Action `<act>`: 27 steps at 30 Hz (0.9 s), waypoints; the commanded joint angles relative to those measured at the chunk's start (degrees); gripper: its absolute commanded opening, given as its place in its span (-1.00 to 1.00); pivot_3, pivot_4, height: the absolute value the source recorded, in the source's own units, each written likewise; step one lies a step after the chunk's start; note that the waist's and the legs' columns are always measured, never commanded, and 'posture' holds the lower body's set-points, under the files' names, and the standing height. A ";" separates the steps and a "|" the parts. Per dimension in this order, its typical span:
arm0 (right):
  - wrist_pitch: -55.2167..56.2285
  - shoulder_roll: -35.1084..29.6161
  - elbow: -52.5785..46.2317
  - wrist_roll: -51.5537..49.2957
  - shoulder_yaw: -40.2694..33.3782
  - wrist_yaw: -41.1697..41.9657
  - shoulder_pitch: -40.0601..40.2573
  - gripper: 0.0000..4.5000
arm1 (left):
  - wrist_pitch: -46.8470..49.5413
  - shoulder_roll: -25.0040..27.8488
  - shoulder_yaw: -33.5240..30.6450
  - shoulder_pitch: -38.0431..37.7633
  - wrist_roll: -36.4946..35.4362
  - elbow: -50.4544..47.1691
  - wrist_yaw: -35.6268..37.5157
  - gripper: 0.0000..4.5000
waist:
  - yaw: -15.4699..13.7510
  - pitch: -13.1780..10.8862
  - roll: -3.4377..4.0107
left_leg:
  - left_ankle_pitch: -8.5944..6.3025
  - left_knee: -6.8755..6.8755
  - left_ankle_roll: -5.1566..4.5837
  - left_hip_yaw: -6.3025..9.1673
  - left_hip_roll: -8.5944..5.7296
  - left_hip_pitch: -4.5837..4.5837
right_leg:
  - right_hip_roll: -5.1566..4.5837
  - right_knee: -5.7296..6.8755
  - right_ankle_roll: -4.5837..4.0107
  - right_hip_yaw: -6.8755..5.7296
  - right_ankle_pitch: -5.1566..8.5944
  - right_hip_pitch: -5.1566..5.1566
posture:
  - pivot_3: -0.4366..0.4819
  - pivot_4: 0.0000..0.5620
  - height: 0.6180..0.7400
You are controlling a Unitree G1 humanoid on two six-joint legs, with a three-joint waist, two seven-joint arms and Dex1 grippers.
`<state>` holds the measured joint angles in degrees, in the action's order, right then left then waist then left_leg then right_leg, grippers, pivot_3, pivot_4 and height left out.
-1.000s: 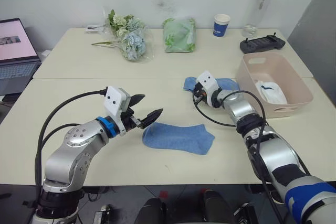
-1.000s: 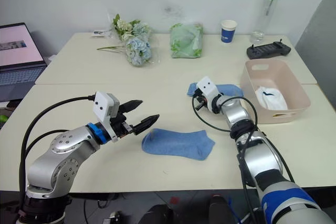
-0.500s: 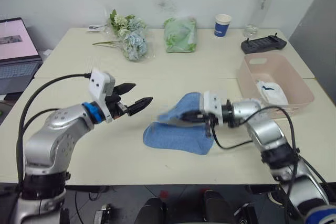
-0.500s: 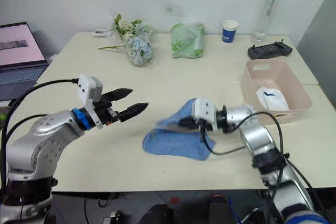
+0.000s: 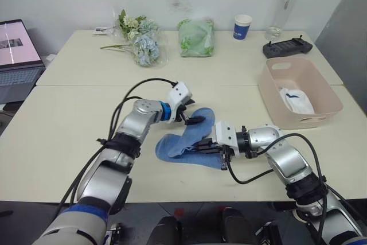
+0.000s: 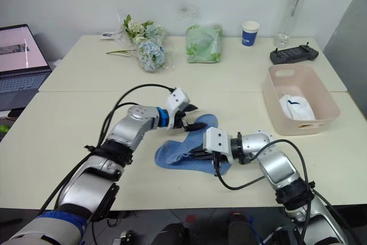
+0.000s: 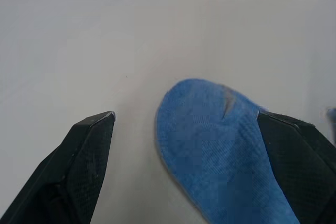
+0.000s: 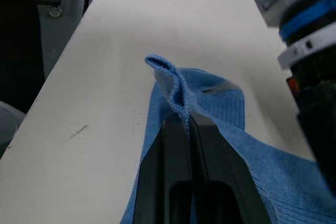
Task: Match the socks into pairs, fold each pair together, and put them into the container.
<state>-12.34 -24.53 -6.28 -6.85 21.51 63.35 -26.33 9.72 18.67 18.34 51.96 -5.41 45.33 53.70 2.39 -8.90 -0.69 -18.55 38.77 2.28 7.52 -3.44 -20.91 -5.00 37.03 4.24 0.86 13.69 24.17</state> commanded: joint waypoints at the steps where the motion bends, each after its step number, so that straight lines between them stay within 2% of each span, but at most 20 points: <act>1: -0.12 0.42 -1.73 0.09 -0.01 -1.25 -1.11 -0.99 | -3.34 -0.84 0.26 3.29 3.87 7.87 0.37 1.00 | -0.03 0.00 0.00 | 0.00 0.01 0.00 0.01 0.00 0.00 | 0.00 0.01 0.00 0.00 0.00 0.00 | -0.05 -0.47 1.00; 5: -0.68 0.53 -2.49 0.04 -0.41 -2.32 -0.93 -1.00 | -5.06 -1.36 1.57 3.65 6.53 12.17 4.84 0.61 | -0.02 0.01 -0.01 | 0.00 0.06 0.00 0.06 -0.02 0.01 | 0.00 0.02 0.01 -0.01 0.00 -0.07 | -0.05 -0.47 1.00; 17: 1.50 0.13 -0.95 0.70 -1.07 -3.99 -0.95 -1.00 | -7.40 -0.87 -4.04 3.04 6.39 14.11 1.53 -0.99 | 0.13 0.05 -0.05 | 0.00 0.08 -0.01 0.12 -0.02 0.07 | 0.00 0.07 0.02 -0.01 0.00 -0.09 | -0.05 -0.47 1.00; 24: 1.35 1.49 -1.62 1.62 -0.81 -7.31 -0.47 -1.00 | -8.44 -0.59 -11.53 0.22 2.26 7.84 -2.42 -0.99 | 0.86 0.04 -0.04 | 0.00 0.08 0.00 0.15 0.02 0.07 | 0.00 0.14 0.02 0.00 0.00 -0.03 | -0.05 -0.47 1.00; 27: 0.64 1.15 -3.85 -0.10 -3.59 -8.90 0.07 -1.00 | -8.09 2.13 -14.01 -3.22 2.09 1.15 -5.46 -0.99 | 0.91 0.04 -0.04 | 0.00 0.06 0.00 0.13 0.03 0.04 | 0.00 0.14 0.02 0.04 0.00 0.04 | -0.05 -0.47 1.00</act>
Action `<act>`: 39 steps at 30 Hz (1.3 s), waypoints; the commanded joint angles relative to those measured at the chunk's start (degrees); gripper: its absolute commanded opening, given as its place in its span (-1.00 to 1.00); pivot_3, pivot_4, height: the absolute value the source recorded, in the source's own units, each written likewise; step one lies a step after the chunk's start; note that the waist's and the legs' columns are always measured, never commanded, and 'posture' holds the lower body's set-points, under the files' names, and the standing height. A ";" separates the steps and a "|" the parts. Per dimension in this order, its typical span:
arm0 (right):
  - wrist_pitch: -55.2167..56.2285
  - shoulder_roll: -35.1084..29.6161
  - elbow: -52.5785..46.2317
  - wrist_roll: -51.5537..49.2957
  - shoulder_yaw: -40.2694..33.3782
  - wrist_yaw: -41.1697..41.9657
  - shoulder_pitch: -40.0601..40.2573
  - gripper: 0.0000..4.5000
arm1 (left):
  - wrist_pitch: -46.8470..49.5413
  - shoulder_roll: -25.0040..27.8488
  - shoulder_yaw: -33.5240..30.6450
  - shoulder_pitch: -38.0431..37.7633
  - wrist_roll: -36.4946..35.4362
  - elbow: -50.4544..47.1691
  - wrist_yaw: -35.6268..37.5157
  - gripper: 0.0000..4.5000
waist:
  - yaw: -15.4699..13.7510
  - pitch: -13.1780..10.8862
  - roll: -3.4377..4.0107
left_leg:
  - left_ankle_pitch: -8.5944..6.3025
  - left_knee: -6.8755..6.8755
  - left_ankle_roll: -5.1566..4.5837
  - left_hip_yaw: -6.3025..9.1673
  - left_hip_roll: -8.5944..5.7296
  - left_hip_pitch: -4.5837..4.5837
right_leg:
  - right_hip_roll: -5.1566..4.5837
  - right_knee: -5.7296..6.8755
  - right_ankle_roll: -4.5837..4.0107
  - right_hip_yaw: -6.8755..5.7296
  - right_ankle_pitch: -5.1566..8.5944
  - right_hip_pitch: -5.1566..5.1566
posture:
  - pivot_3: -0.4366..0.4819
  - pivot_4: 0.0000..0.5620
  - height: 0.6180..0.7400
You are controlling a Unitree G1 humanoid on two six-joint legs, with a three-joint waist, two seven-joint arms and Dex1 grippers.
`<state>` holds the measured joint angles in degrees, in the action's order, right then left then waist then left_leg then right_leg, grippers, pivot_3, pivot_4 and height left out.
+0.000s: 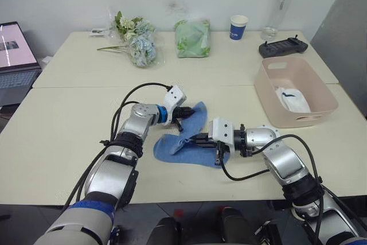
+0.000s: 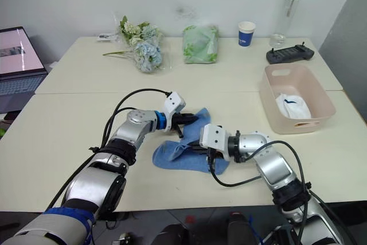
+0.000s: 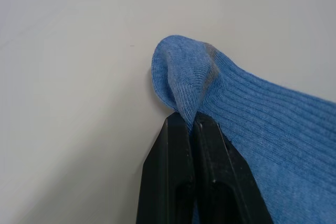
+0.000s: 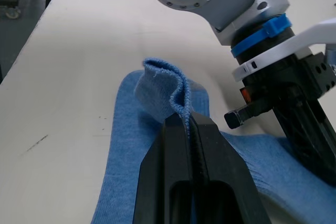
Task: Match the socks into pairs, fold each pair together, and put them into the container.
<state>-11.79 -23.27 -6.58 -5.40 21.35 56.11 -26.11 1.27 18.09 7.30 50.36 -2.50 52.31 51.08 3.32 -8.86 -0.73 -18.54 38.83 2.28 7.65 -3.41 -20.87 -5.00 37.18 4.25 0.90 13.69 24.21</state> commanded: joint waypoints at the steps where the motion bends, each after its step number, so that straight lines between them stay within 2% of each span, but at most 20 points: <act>1: -0.16 -0.21 -3.87 -1.91 -4.26 -2.29 -0.09 -1.00 | 1.03 3.61 -3.83 -2.59 -1.00 -7.50 -3.77 -0.99 | -0.06 0.00 0.00 | 0.00 -0.01 0.00 0.01 0.00 -0.01 | 0.00 -0.03 0.00 0.00 0.00 0.01 | -0.05 -0.47 1.00; 4: 0.77 -1.02 -2.97 -2.34 -6.57 -3.01 0.24 -1.00 | 4.54 6.48 -6.66 -7.99 -2.36 -16.32 -5.84 -0.99 | -0.22 0.00 0.00 | 0.00 -0.01 0.00 0.03 -0.01 -0.03 | -0.02 -0.04 0.00 -0.01 0.00 0.00 | -0.05 -0.47 1.00; 9: 3.76 -2.90 0.12 -1.56 -6.99 -1.80 0.52 -1.00 | 12.82 8.22 -8.38 -17.37 -4.94 -31.77 -6.61 -0.99 | -0.53 0.00 0.00 | 0.00 -0.01 0.00 0.01 -0.02 -0.03 | -0.03 -0.07 0.00 0.01 0.00 -0.02 | -0.05 -0.47 1.00; 13: 8.77 -1.78 8.01 -1.33 -6.17 -0.21 -1.92 -1.00 | 20.68 4.24 -9.70 -28.37 -7.01 -47.14 -13.63 -0.99 | -0.58 0.00 0.00 | 0.00 -0.02 0.00 -0.04 0.00 0.00 | -0.04 -0.10 0.00 0.07 0.00 -0.05 | -0.05 -0.47 1.00; 15: 9.32 -0.99 9.96 -1.97 -6.30 0.33 -2.76 -1.00 | 22.36 2.58 -10.01 -30.33 -6.57 -50.10 -17.15 -0.99 | -0.70 0.00 0.00 | 0.00 -0.02 0.00 -0.02 0.01 0.00 | -0.04 -0.07 0.00 0.05 0.00 -0.04 | -0.05 -0.47 1.00; 18: 11.35 -0.85 11.94 -1.33 -6.70 0.54 -3.30 -1.00 | 23.72 2.37 -9.06 -31.43 -6.10 -50.43 -18.09 -0.99 | -0.97 0.01 0.01 | 0.00 -0.01 0.00 -0.01 0.02 0.01 | -0.03 -0.01 -0.01 0.03 -0.01 -0.04 | -0.05 -0.47 1.00; 21: 10.87 -1.10 12.01 -1.94 -7.54 0.52 -3.65 -0.69 | 24.93 2.51 -8.00 -31.51 -6.87 -51.42 -17.39 -1.00 | -1.06 0.01 0.01 | 0.00 -0.01 0.00 -0.04 0.00 0.02 | -0.03 -0.08 -0.01 0.05 -0.01 -0.06 | -0.05 -0.47 1.00; 23: 9.49 -1.94 11.00 -2.87 -8.86 0.43 -3.74 -0.41 | 25.37 2.79 -7.29 -30.73 -7.06 -51.13 -16.47 -1.00 | -1.15 0.00 0.01 | 0.00 -0.02 0.01 -0.04 0.00 0.00 | -0.04 -0.10 -0.01 0.04 -0.01 -0.05 | -0.05 -0.47 1.00; 32: -6.24 -6.41 -1.11 -6.27 -17.54 -7.22 2.52 0.98 | 26.86 3.39 -7.69 -29.56 -7.93 -51.50 -16.55 -1.00 | -1.52 0.00 0.00 | -0.01 -0.06 0.01 -0.04 -0.01 -0.03 | -0.06 -0.15 -0.01 0.05 -0.01 -0.06 | -0.05 -0.47 1.00; 35: -18.39 -7.29 -7.75 -10.12 -20.43 -10.30 6.07 0.98 | 26.99 2.15 -8.78 -29.86 -7.97 -51.68 -18.97 -1.00 | -1.58 0.01 0.01 | -0.01 -0.06 0.01 -0.05 0.01 -0.01 | -0.05 -0.10 -0.01 0.05 -0.01 -0.05 | -0.05 -0.47 1.00; 37: -28.44 -5.65 -11.91 -12.63 -20.22 -14.01 7.08 0.98 | 26.99 1.91 -8.47 -29.99 -7.97 -51.99 -19.31 -1.00 | -1.59 0.01 0.01 | -0.01 -0.05 0.00 -0.05 0.01 -0.02 | -0.05 -0.12 -0.01 0.06 -0.01 -0.06 | -0.05 -0.47 1.00; 39: -33.59 -4.62 -15.80 -14.44 -18.30 -15.24 7.95 0.98 | 26.87 1.72 -8.22 -29.94 -8.04 -52.01 -19.69 -1.00 | -1.52 0.01 0.01 | -0.01 -0.05 0.00 -0.06 0.01 -0.02 | -0.06 -0.10 -0.01 0.08 -0.01 -0.05 | -0.05 -0.47 1.00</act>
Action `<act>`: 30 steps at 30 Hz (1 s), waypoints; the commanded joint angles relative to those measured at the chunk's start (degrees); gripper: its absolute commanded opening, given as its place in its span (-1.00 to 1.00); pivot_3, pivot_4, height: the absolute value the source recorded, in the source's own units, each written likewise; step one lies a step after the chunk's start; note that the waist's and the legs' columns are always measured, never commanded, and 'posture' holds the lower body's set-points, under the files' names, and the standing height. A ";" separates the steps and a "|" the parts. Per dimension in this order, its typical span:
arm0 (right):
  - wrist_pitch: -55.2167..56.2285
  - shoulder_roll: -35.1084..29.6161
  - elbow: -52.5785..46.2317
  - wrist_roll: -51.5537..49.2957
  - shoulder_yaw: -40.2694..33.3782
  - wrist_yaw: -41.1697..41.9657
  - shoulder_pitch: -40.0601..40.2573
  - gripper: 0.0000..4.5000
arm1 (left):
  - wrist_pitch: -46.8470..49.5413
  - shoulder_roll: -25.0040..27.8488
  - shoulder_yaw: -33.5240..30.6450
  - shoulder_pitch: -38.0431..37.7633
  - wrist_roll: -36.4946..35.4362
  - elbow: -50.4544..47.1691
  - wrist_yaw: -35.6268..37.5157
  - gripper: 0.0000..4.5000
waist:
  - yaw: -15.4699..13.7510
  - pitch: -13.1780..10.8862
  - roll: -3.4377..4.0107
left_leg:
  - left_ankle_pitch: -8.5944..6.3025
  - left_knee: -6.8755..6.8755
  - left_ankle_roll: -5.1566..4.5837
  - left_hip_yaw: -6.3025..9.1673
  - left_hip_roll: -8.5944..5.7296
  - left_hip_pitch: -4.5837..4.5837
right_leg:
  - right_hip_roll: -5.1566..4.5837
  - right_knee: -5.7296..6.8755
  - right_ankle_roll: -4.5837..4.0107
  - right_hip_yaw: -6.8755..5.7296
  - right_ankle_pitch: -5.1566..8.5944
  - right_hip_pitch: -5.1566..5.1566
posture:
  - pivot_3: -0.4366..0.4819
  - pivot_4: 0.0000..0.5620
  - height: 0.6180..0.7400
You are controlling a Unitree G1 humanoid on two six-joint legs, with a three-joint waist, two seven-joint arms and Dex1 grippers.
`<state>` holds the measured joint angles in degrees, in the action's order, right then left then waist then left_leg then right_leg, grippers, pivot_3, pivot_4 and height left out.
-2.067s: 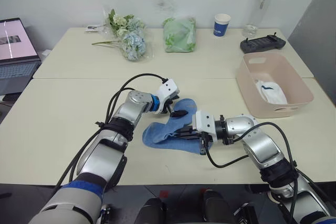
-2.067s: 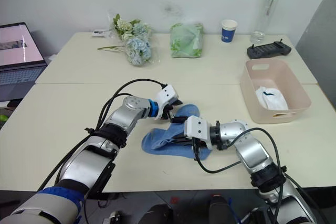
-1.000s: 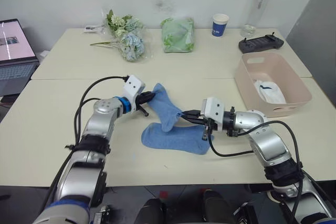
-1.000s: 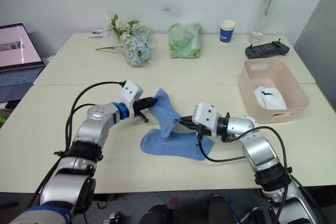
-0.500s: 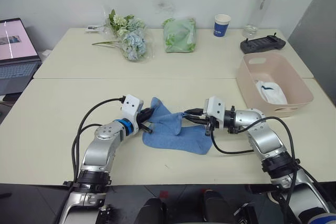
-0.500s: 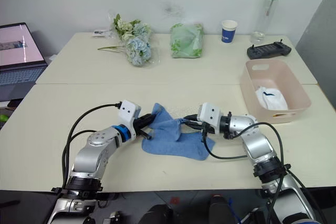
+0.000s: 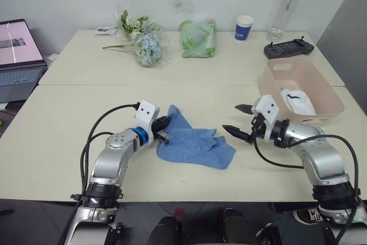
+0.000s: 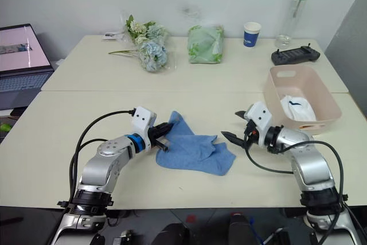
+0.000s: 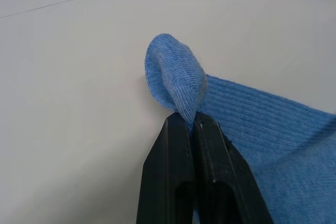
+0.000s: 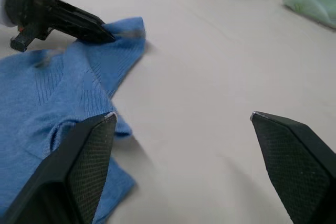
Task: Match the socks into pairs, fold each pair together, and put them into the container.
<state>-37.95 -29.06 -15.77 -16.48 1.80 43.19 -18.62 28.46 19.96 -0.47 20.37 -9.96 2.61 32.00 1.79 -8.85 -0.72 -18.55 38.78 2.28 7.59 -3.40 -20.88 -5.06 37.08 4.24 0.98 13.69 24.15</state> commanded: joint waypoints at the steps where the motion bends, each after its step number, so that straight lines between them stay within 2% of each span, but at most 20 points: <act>1: -9.56 1.78 -8.01 -3.90 1.88 -3.21 0.61 0.98 | -0.39 -0.23 -0.35 0.11 -0.60 -2.30 -0.80 -1.00 | 0.00 0.00 0.00 | 0.00 0.00 0.00 0.00 0.00 0.00 | 0.00 0.02 0.00 0.00 0.00 0.01 | -0.05 -0.47 1.00; 5: -18.51 1.46 -11.77 -6.37 4.41 -4.42 1.29 0.98 | -0.52 -0.36 -0.21 0.31 -0.68 -2.54 -1.23 -1.00 | -0.15 0.00 0.00 | 0.00 0.00 0.00 0.01 -0.03 0.00 | -0.01 -0.02 0.00 -0.01 0.00 -0.01 | -0.05 -0.47 1.00; 9: -20.08 1.65 -11.97 -6.39 5.79 -6.07 1.03 0.98 | -0.80 0.27 -0.07 -0.14 -0.67 -2.79 -1.00 -1.00 | -0.17 0.00 0.00 | 0.00 0.00 -0.01 0.02 -0.04 0.00 | -0.01 -0.03 0.00 -0.04 0.00 -0.02 | -0.05 -0.47 1.00; 13: -18.60 3.62 -10.29 -6.37 6.53 -7.12 0.07 0.60 | -1.07 0.59 -0.21 -0.38 -0.65 -2.65 -0.93 -1.00 | -0.03 0.00 0.00 | 0.00 0.00 0.00 0.01 -0.01 0.01 | 0.01 -0.01 0.00 -0.03 0.00 -0.01 | -0.05 -0.47 1.00; 23: -18.27 4.35 -8.15 -7.83 6.44 -6.64 -1.45 -0.93 | -0.90 0.03 -0.59 -0.44 -0.84 -3.15 -2.06 -1.00 | -0.10 0.00 0.00 | 0.00 0.00 0.00 0.02 -0.03 0.00 | 0.00 -0.02 0.00 -0.04 0.00 -0.02 | -0.05 -0.47 1.00; 28: -18.95 3.34 -6.22 -10.62 1.62 -5.93 -3.28 -0.97 | -0.12 -1.33 -1.26 -0.75 -1.62 -4.44 -3.72 -1.00 | -0.12 0.00 0.00 | 0.00 0.00 0.00 0.02 -0.03 0.00 | 0.00 -0.03 0.00 -0.04 0.00 -0.02 | -0.05 -0.47 1.00; 30: -18.10 1.45 -2.65 -10.76 -0.37 -4.96 -5.81 -0.97 | 1.25 -3.68 -2.37 -0.42 -2.55 -5.37 -6.60 -1.00 | -0.15 0.00 0.00 | 0.00 0.01 -0.01 0.01 -0.04 0.00 | -0.01 -0.05 0.00 -0.03 0.00 -0.03 | -0.05 -0.47 1.00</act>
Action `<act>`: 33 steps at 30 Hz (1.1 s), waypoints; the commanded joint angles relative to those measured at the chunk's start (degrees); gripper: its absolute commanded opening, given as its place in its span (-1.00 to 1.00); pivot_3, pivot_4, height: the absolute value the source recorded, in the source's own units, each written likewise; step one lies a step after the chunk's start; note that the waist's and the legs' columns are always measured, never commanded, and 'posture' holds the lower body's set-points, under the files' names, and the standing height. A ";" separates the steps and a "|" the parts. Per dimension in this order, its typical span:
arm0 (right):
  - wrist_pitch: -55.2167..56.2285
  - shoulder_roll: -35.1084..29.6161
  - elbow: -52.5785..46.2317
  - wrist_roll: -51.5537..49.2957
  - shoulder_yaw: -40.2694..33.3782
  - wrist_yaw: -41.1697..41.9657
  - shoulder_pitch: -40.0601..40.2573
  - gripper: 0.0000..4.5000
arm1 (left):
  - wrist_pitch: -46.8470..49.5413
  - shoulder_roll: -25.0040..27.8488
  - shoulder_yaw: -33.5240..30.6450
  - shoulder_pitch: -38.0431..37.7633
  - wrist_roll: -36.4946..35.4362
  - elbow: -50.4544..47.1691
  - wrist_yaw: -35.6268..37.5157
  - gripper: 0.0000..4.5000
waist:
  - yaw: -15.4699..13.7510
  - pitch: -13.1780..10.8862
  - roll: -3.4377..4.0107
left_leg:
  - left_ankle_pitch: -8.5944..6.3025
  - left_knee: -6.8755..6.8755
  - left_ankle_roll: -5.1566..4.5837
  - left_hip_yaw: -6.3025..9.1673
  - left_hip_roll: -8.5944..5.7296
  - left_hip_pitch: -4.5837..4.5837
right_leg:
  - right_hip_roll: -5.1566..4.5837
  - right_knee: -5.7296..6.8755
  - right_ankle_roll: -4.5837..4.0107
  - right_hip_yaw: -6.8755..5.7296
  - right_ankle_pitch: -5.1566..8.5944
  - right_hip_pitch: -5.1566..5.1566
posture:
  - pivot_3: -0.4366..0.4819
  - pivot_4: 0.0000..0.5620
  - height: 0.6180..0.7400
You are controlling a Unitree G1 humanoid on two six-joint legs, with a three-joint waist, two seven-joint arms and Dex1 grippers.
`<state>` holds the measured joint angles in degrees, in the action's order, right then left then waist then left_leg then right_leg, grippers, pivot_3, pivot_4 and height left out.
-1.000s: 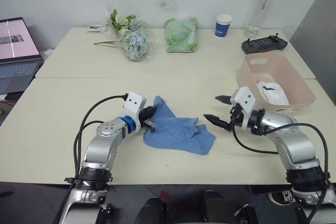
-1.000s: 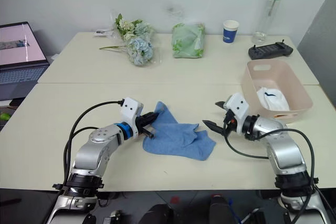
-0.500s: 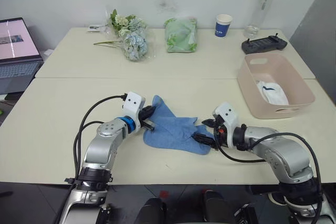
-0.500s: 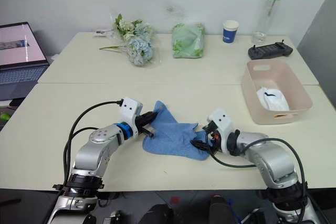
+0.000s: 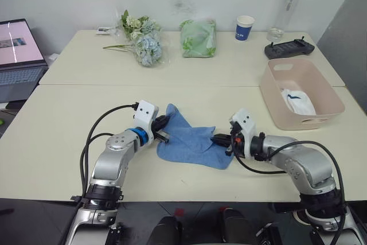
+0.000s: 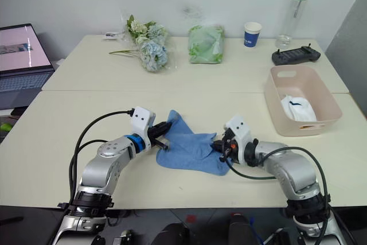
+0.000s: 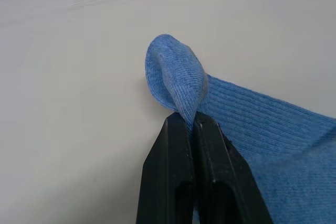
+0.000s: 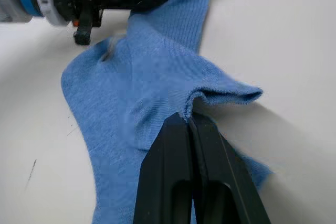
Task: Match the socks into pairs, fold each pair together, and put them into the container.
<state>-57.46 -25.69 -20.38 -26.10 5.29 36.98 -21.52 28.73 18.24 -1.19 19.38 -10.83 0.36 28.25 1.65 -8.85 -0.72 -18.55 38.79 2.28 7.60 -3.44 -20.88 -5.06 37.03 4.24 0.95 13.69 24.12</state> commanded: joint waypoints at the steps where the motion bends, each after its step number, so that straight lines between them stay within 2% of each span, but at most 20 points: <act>1: 2.04 -2.67 3.86 -0.91 -4.31 1.71 -4.17 -0.97 | 1.88 -3.85 -2.77 0.71 -2.37 -3.50 -5.17 -1.00 | -0.01 0.00 0.00 | 0.00 0.00 0.00 0.01 -0.01 0.00 | -0.01 0.00 0.00 -0.01 0.00 -0.01 | -0.05 -0.47 1.00; 4: 4.10 -4.33 9.37 -0.07 -3.68 3.81 -6.32 -1.00 | 5.44 -9.61 -5.36 0.05 -5.85 -6.08 -10.13 -0.72 | 0.00 0.00 -0.01 | 0.00 0.00 0.00 0.01 0.01 0.00 | 0.01 0.01 0.00 -0.02 0.00 0.00 | -0.05 -0.47 1.00; 6: 5.71 -5.45 12.74 0.75 -3.12 5.04 -6.74 -1.00 | 6.88 -10.71 -7.77 0.59 -7.53 -7.24 -11.90 -0.43 | 0.05 0.00 -0.01 | 0.00 0.00 0.00 -0.01 0.02 0.00 | 0.00 0.00 0.00 -0.01 0.00 0.00 | -0.05 -0.47 1.00; 10: 6.47 -7.25 15.37 0.57 -3.22 6.81 -7.85 -1.00 | 7.11 -5.48 -9.99 2.52 -8.73 -5.23 -8.93 0.12 | 0.31 0.00 -0.01 | 0.00 -0.01 0.00 -0.05 0.04 0.00 | 0.02 0.06 0.00 0.02 0.00 0.04 | -0.05 -0.47 1.00; 13: 7.13 -8.28 17.29 1.00 -2.84 7.55 -8.67 -1.00 | 6.01 1.75 -8.84 3.44 -9.22 -0.58 -0.52 0.50 | 0.18 0.00 -0.01 | 0.00 -0.01 0.00 -0.05 0.03 0.01 | 0.02 0.04 0.00 0.01 0.00 0.02 | -0.05 -0.47 1.00; 15: 7.94 -8.72 19.03 1.60 -2.55 8.02 -9.33 -1.00 | 4.48 5.78 -8.91 5.86 -9.48 4.27 4.33 0.50 | 0.12 0.00 -0.01 | 0.00 -0.01 0.00 -0.05 0.01 0.01 | 0.02 0.01 0.00 -0.01 0.00 0.01 | -0.05 -0.47 1.00; 19: 9.09 -8.23 21.72 2.31 -2.10 8.58 -10.59 -1.00 | 0.04 8.31 -5.10 12.89 -7.37 15.51 11.98 0.50 | -0.15 0.00 -0.02 | 0.00 0.00 0.00 -0.01 -0.02 -0.03 | 0.01 -0.04 0.00 -0.07 0.00 -0.01 | -0.05 -0.47 1.00; 24: 10.32 -7.66 23.51 3.37 -1.49 9.06 -11.28 -1.00 | -11.56 6.50 0.48 22.97 -0.71 33.63 15.23 0.50 | -0.02 -0.01 -0.03 | 0.00 0.03 0.00 -0.01 -0.07 -0.06 | -0.05 -0.08 0.00 -0.07 0.00 -0.01 | -0.05 -0.47 1.00; 33: 10.09 -7.55 22.05 3.86 -1.71 9.03 -10.57 -1.00 | -22.24 4.57 7.55 31.10 8.29 53.42 19.48 0.50 | 0.36 -0.01 -0.03 | 0.00 0.01 0.00 -0.02 -0.03 -0.04 | -0.01 0.03 0.00 -0.06 0.00 0.05 | -0.05 -0.47 1.00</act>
<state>-47.85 -33.18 3.89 -21.56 4.45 45.84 -32.00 8.28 22.60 5.31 49.95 -4.30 51.94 46.92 2.01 -8.86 -0.75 -18.55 38.80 2.28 7.58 -3.48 -20.93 -5.07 37.06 4.24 0.88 13.69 24.16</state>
